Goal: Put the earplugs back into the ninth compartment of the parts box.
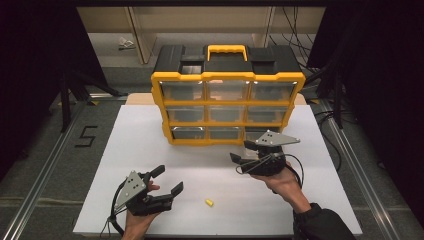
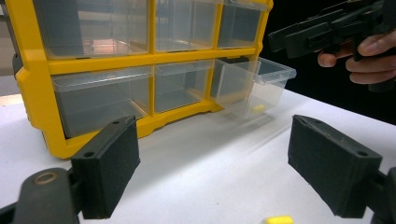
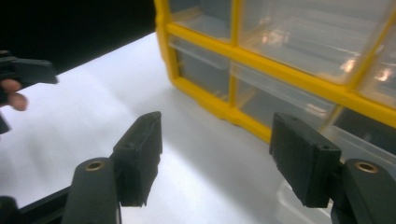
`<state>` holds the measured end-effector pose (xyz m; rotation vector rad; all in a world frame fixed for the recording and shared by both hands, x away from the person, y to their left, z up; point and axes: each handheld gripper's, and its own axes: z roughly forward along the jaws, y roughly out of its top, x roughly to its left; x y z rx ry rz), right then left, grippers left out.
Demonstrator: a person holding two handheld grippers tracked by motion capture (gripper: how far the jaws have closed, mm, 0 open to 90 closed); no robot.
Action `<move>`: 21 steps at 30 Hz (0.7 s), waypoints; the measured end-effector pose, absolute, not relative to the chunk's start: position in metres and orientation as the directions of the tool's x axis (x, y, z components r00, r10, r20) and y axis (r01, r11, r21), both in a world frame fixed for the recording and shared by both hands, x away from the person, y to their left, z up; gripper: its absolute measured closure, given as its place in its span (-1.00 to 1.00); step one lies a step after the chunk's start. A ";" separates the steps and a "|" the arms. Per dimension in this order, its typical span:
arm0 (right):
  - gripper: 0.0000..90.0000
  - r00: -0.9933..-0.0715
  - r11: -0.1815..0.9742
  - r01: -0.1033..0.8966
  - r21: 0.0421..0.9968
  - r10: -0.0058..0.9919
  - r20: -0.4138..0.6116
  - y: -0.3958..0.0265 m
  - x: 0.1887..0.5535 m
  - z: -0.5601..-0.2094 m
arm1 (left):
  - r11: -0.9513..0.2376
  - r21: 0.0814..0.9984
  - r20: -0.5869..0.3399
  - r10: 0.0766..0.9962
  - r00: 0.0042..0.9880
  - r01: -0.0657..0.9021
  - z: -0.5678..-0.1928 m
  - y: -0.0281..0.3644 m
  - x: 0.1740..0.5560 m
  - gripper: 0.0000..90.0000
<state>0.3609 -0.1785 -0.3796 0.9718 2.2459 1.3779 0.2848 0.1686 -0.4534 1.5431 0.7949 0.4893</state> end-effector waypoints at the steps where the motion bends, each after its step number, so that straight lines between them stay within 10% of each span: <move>1: -0.23 -0.718 0.303 0.377 0.875 0.693 0.069 -0.176 0.360 -0.380 | 0.008 0.980 -0.142 0.728 0.670 0.200 -0.453 0.169 0.285 -0.65; 21: -0.28 -0.823 0.464 0.352 0.813 0.567 0.032 -0.130 0.338 -0.402 | 0.009 0.980 -0.142 0.729 0.670 0.198 -0.453 0.169 0.285 -0.65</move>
